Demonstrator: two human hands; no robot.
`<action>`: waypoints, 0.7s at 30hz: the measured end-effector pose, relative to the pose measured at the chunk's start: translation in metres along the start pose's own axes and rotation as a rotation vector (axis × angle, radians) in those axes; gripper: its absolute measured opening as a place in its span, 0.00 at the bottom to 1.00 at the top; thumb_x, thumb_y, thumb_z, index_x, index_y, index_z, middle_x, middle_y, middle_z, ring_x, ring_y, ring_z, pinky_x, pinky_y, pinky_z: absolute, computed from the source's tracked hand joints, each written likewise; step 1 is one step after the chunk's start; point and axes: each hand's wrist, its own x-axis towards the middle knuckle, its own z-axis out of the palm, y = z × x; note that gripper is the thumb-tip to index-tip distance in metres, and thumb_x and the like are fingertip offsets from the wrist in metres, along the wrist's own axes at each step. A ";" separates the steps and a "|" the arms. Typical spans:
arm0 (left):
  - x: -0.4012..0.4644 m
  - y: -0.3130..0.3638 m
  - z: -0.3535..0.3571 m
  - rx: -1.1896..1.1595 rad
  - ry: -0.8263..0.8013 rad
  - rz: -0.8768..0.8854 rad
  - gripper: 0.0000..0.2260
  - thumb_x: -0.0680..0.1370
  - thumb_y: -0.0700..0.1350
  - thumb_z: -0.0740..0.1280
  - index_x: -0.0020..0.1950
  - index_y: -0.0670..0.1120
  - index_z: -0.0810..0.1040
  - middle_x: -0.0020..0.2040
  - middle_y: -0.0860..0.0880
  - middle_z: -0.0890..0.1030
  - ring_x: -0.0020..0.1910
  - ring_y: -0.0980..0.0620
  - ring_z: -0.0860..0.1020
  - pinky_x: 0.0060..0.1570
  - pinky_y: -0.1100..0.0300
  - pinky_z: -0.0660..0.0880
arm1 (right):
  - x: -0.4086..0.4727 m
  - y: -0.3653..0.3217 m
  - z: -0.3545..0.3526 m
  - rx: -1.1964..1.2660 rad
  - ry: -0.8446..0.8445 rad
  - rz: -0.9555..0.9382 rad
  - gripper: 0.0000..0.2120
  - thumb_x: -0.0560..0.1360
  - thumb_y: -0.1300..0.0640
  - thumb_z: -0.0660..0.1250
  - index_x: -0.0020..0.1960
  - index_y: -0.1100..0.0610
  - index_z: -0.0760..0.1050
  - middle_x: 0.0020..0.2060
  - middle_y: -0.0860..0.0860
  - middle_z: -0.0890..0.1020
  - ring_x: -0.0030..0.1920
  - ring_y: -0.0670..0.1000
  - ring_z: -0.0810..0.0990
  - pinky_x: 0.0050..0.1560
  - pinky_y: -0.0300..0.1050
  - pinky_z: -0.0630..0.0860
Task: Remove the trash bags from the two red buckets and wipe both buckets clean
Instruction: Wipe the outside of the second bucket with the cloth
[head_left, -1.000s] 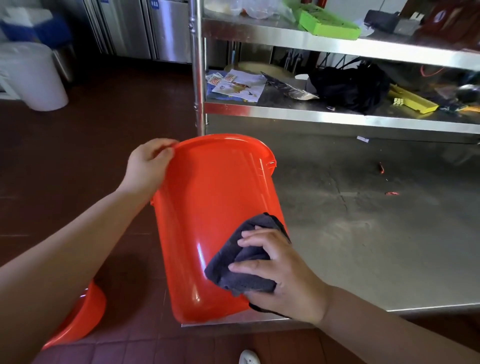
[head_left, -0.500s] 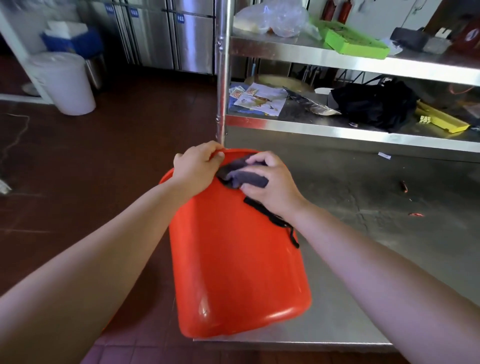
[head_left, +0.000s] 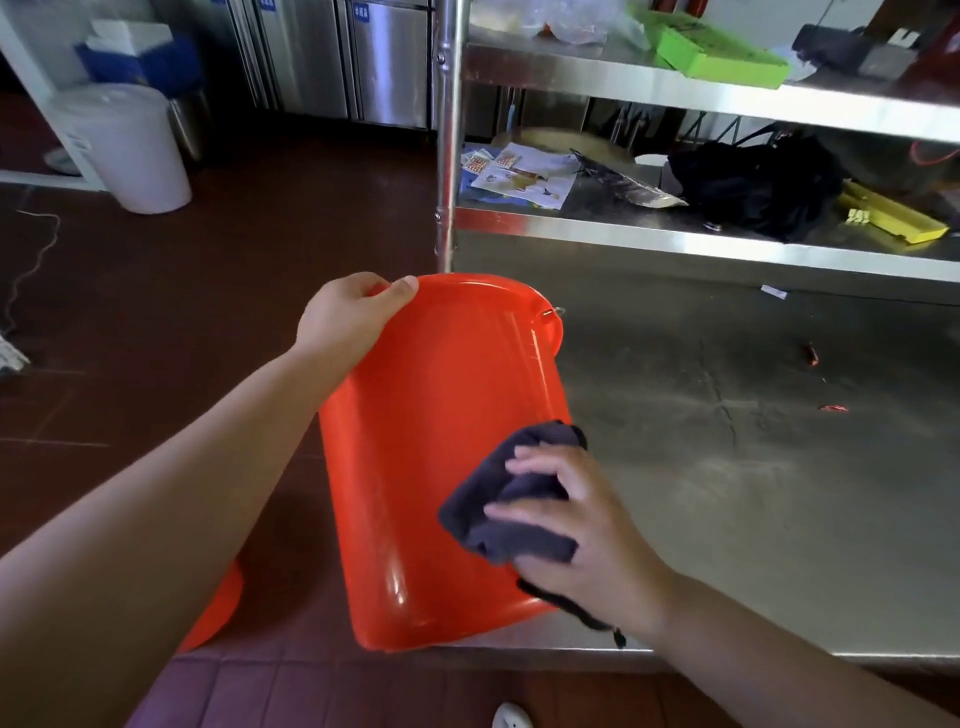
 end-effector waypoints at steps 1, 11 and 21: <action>0.000 0.000 0.000 -0.006 0.008 -0.009 0.21 0.66 0.71 0.60 0.41 0.56 0.79 0.39 0.55 0.81 0.41 0.54 0.79 0.45 0.52 0.77 | -0.010 -0.001 0.001 0.006 -0.001 -0.017 0.13 0.69 0.57 0.74 0.53 0.56 0.83 0.60 0.51 0.72 0.67 0.50 0.70 0.65 0.50 0.69; 0.003 0.002 0.026 -0.209 -0.035 0.005 0.21 0.64 0.70 0.64 0.39 0.54 0.80 0.31 0.53 0.76 0.33 0.51 0.75 0.36 0.52 0.74 | 0.045 0.028 -0.014 -0.019 0.020 -0.051 0.14 0.66 0.59 0.74 0.52 0.58 0.83 0.57 0.56 0.75 0.62 0.52 0.73 0.66 0.44 0.66; 0.006 0.013 0.050 -0.204 0.017 0.011 0.25 0.65 0.70 0.62 0.41 0.49 0.79 0.34 0.49 0.78 0.35 0.50 0.75 0.41 0.46 0.76 | 0.122 0.066 -0.040 -0.024 0.144 0.183 0.14 0.68 0.62 0.74 0.53 0.56 0.82 0.55 0.50 0.73 0.60 0.51 0.72 0.64 0.36 0.65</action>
